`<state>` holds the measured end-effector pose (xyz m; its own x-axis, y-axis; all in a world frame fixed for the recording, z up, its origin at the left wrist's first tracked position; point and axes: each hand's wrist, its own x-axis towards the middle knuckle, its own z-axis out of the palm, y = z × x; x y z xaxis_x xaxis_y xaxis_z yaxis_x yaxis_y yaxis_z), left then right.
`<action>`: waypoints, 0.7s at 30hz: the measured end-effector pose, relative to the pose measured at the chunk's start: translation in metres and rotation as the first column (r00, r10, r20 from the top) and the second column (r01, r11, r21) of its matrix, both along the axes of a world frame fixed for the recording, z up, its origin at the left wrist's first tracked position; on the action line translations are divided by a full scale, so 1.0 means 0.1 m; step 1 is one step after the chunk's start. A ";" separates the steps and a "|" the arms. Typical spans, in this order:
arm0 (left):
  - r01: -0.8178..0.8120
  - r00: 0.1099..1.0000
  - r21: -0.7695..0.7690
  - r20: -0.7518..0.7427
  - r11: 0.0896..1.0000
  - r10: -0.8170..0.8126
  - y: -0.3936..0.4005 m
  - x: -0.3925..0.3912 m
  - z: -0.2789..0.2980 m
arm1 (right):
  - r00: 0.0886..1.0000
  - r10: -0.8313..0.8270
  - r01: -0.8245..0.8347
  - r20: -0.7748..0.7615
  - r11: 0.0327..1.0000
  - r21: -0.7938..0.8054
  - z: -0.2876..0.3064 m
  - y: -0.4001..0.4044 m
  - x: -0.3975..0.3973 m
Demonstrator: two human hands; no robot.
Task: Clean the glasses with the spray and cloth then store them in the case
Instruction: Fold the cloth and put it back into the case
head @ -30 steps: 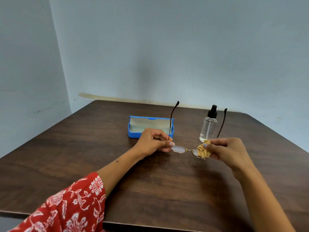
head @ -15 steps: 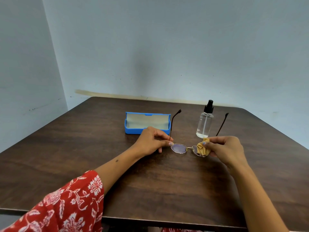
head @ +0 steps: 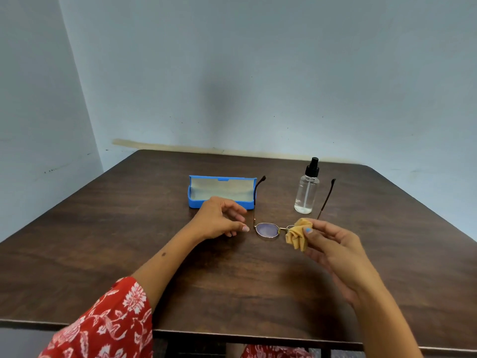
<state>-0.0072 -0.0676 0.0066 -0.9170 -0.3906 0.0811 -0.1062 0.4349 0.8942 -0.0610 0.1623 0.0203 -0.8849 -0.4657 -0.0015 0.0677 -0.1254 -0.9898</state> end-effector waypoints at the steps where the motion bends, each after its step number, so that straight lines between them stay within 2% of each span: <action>1: -0.039 0.999 0.019 -0.008 0.999 0.039 0.01 0.06 0.04 | 0.998 0.046 -0.044 0.048 0.998 -0.036 0.01 0.00 0.05; 3: -0.112 0.989 0.136 -0.081 0.984 0.124 0.09 0.22 0.10 | 0.982 0.135 -0.120 0.129 0.986 -0.114 0.01 -0.02 0.13; 5: -0.141 0.975 0.359 -0.112 0.923 0.193 0.25 0.41 0.14 | 0.961 0.225 -0.193 0.162 0.962 -0.191 0.00 -0.07 0.21; 7: -0.137 0.981 0.537 -0.044 0.833 0.190 0.43 0.59 0.14 | 0.941 0.299 -0.257 0.158 0.935 -0.243 0.00 -0.16 0.27; 11: -0.115 0.988 0.750 0.022 0.651 0.150 0.66 0.77 0.11 | 0.914 0.388 -0.356 0.120 0.907 -0.224 0.02 -0.34 0.39; 13: -0.115 0.984 0.811 0.013 0.573 0.180 0.72 0.80 0.12 | 0.912 0.400 -0.382 0.089 0.909 -0.167 0.04 -0.40 0.41; 16: -0.125 0.972 0.849 0.000 0.513 0.236 0.70 0.82 0.15 | 0.897 0.429 -0.415 0.104 0.900 -0.132 0.08 -0.43 0.41; 21: -0.134 0.944 0.863 -0.038 0.487 0.328 0.59 0.89 0.16 | 0.829 0.459 -0.442 0.320 0.888 -0.130 0.14 -0.46 0.38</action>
